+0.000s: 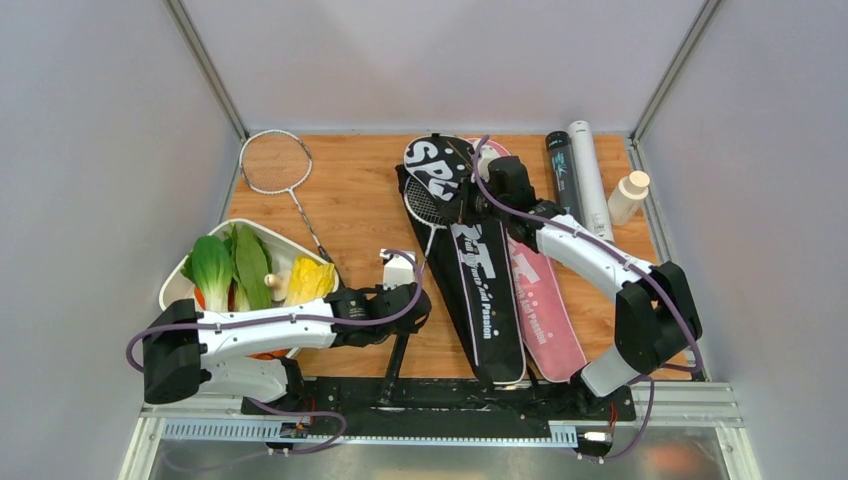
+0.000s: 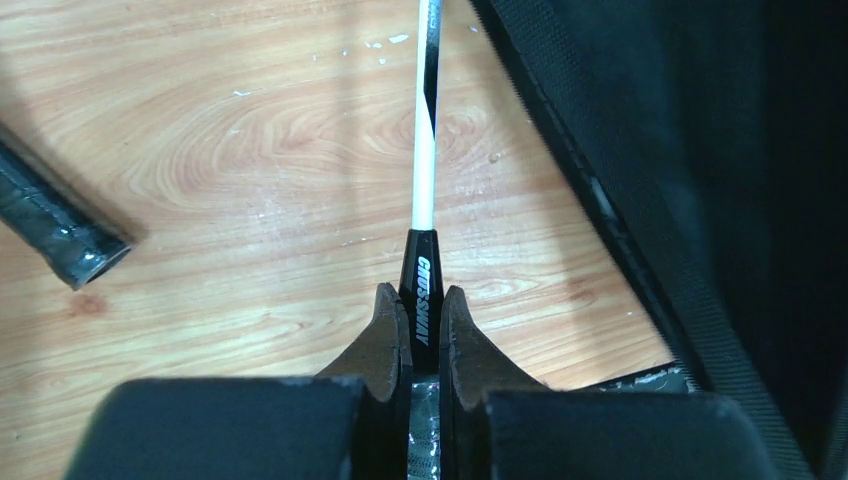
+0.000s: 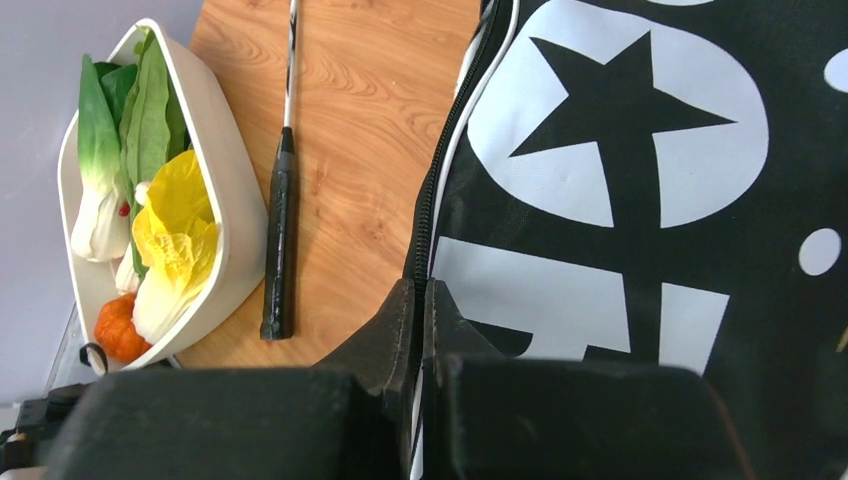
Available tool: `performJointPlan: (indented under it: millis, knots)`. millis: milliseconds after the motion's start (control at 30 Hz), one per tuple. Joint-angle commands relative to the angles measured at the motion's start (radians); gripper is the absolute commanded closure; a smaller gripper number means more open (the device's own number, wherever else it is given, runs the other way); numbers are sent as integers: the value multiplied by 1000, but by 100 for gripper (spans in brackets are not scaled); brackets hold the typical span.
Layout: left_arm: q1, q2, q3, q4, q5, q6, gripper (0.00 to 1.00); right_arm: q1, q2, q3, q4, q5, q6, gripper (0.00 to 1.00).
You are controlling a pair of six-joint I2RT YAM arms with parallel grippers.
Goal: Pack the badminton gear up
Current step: Place the racket in the racket bag.
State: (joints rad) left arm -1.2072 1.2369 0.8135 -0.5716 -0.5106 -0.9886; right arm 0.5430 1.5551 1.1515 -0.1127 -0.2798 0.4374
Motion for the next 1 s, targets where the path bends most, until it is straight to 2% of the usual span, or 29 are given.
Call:
performJointPlan:
  millis: [0, 133, 300, 533, 667, 733, 800, 833, 900, 967]
  knots:
    - [4, -42, -18, 171, 0, 27, 100, 3, 1, 44, 26, -89, 32, 100]
    - [57, 1, 45, 188, 11, 22, 100, 26, -18, -20, 95, -88, 95, 100]
    - [136, 88, 124, 157, 95, -52, 100, 53, -38, -78, 156, -54, 161, 100]
    - [160, 161, 203, 135, -65, -140, 100, 62, -51, -148, 237, -49, 226, 100]
    - [171, 220, 235, 163, -72, -205, 100, 70, -59, -159, 253, -61, 255, 100]
    - [172, 237, 243, 214, -53, -192, 100, 71, -71, -165, 245, -56, 266, 100]
    - [172, 257, 247, 240, -41, -175, 91, 69, -99, -177, 229, -15, 258, 100]
    - [172, 259, 247, 249, -38, -168, 78, 68, -107, -183, 228, 1, 250, 100]
    - [171, 257, 236, 263, -27, -157, 63, 65, -106, -183, 223, 10, 234, 100]
    - [171, 236, 205, 303, -8, -147, 56, 57, -87, -180, 219, 3, 224, 100]
